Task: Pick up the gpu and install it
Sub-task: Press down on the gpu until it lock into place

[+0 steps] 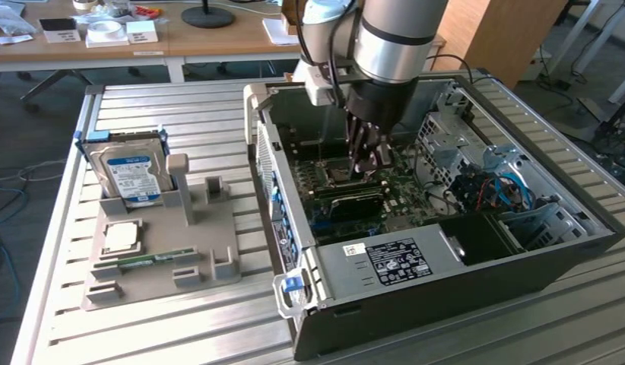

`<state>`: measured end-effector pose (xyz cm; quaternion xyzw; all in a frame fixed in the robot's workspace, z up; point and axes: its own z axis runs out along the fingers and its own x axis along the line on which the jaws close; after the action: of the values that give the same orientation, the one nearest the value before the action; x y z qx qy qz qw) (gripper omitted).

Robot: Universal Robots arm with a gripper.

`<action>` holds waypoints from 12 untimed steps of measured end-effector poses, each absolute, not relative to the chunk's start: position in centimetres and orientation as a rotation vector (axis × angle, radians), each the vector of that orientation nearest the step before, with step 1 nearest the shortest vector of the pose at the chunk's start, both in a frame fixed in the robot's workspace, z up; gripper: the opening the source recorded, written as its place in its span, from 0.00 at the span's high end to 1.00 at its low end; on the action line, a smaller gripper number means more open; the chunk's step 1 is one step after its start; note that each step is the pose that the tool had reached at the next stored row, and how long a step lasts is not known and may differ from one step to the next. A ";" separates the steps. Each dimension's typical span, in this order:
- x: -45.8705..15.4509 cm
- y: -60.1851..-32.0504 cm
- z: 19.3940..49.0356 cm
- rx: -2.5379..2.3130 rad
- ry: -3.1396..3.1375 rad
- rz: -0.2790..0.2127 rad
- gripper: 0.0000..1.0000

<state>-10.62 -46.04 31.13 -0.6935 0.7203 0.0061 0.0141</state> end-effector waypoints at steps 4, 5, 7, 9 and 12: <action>-10.4 -46.0 31.1 -2.159 2.243 0.019 0.89; -10.3 -46.0 31.1 -2.159 2.243 0.019 0.89; -10.3 -46.0 31.1 -2.159 2.243 0.019 0.89; -10.3 -46.0 31.1 -2.159 2.243 0.019 0.89; -10.3 -45.9 31.0 -2.160 2.243 0.019 0.89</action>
<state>-10.34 -45.94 31.02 -0.6934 0.7203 0.0060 0.0139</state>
